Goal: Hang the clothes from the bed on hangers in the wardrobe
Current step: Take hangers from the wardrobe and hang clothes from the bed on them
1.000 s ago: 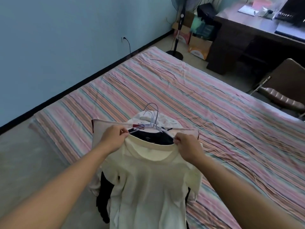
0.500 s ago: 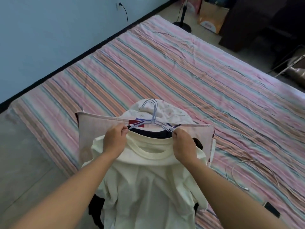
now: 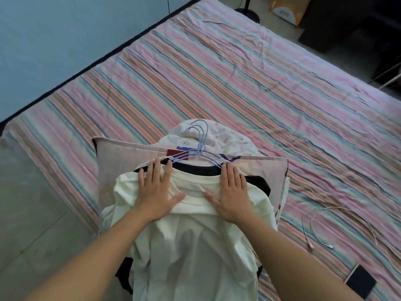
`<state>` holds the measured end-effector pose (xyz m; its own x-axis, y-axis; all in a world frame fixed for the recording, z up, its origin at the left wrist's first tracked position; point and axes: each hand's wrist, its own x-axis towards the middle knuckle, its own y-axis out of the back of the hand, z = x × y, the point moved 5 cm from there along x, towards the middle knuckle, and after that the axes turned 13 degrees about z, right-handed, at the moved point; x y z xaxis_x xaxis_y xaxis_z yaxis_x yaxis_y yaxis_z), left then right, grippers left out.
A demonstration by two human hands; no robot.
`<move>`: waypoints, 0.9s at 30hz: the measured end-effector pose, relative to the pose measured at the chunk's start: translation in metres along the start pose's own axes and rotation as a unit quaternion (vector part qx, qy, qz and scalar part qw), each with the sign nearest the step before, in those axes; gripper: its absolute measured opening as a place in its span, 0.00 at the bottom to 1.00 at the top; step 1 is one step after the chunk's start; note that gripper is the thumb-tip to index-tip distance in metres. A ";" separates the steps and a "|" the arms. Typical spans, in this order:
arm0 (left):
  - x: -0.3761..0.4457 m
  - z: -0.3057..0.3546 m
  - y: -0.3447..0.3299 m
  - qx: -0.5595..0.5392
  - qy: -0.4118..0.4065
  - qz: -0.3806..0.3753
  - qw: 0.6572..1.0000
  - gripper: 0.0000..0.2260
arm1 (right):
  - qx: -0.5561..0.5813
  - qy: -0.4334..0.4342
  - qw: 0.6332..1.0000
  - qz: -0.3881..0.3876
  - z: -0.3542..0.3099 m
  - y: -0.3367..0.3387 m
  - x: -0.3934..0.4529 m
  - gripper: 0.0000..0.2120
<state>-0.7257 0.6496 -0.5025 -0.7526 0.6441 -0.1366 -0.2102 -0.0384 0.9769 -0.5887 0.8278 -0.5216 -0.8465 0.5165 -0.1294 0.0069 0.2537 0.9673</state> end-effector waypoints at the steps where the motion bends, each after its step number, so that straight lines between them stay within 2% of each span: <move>1: 0.004 0.001 0.002 0.007 0.004 -0.035 0.999 0.47 | -0.002 0.003 1.000 -0.013 0.001 0.003 0.001 0.47; 3: 0.009 0.004 0.011 0.006 0.012 -0.087 0.996 0.49 | -0.006 -0.004 0.999 -0.045 -0.001 0.012 0.001 0.47; 5: 0.010 0.007 0.026 -0.003 0.021 -0.097 0.995 0.49 | -0.012 -0.011 0.998 -0.056 -0.006 0.026 -0.002 0.47; 8: 0.004 0.012 0.059 0.003 0.020 -0.043 0.999 0.42 | 0.007 -0.001 0.999 -0.033 -0.026 0.059 -0.014 0.42; 11: -0.012 0.016 0.097 0.000 0.010 0.010 1.000 0.35 | 0.043 0.011 0.998 -0.043 -0.052 0.088 -0.036 0.35; 15: -0.050 0.009 0.141 -0.013 0.010 0.008 1.000 0.31 | 0.116 0.021 0.990 -0.074 -0.093 0.128 -0.062 0.28; 18: -0.087 -0.001 0.178 -0.053 0.016 -0.003 0.998 0.31 | 0.156 0.043 0.985 -0.056 -0.130 0.165 -0.081 0.24; 23: -0.164 -0.027 0.244 -0.128 0.048 -0.017 0.990 0.31 | 0.139 0.107 0.984 -0.042 -0.196 0.223 -0.123 0.27; 25: -0.198 -0.041 0.269 -0.133 0.055 -0.018 0.989 0.29 | 0.122 0.142 0.982 -0.037 -0.222 0.246 -0.145 0.29; 27: -0.235 -0.058 0.292 -0.131 0.078 -0.010 0.988 0.32 | 0.100 0.182 0.977 -0.036 -0.248 0.268 -0.171 0.31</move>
<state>-0.6465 0.4425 -0.1942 -0.8296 0.5219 -0.1983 -0.3646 -0.2375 0.9004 -0.5744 0.6042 -0.1863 -0.9819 0.1748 -0.0733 0.0140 0.4526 0.8916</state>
